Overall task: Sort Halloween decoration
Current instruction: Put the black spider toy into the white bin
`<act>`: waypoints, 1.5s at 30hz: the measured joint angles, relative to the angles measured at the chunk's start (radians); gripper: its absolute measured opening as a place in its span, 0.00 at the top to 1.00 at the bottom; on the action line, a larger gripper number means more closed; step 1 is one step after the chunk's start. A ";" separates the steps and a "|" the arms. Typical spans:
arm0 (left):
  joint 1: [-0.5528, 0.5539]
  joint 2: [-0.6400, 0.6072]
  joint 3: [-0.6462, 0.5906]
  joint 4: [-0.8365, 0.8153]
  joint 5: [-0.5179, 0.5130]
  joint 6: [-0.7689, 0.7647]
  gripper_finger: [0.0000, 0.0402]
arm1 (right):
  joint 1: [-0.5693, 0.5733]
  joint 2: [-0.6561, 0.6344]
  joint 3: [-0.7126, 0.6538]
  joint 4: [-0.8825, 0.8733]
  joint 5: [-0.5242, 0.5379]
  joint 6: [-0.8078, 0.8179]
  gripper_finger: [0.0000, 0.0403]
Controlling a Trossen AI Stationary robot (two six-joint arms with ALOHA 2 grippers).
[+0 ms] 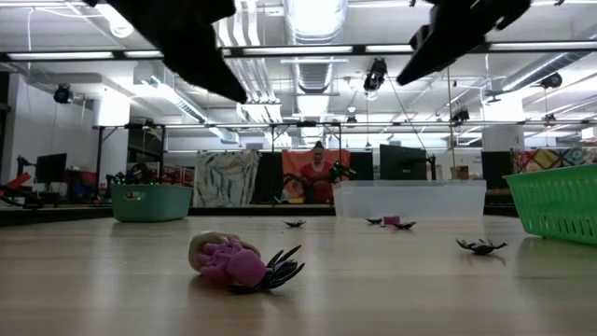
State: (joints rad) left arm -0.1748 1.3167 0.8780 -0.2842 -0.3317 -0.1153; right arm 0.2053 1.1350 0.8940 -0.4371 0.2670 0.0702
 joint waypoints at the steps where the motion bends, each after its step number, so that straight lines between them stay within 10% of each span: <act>1: 0.000 -0.015 -0.023 0.016 -0.002 0.000 0.70 | -0.017 0.012 0.000 0.022 -0.008 -0.014 0.82; 15: 0.000 -0.114 -0.251 0.249 -0.037 -0.024 0.70 | -0.172 0.236 0.044 0.290 -0.092 -0.189 0.82; 27: -0.001 -0.123 -0.217 0.214 -0.157 0.000 0.70 | -0.271 0.440 0.049 0.622 -0.357 -0.324 0.82; 45: 0.000 -0.126 -0.130 0.193 -0.161 0.081 0.70 | -0.326 0.604 0.048 0.667 -0.345 -0.325 0.82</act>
State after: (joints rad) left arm -0.1749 1.1912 0.7485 -0.0910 -0.4929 -0.0345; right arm -0.1207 1.7386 0.9421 0.2295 -0.0780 -0.2550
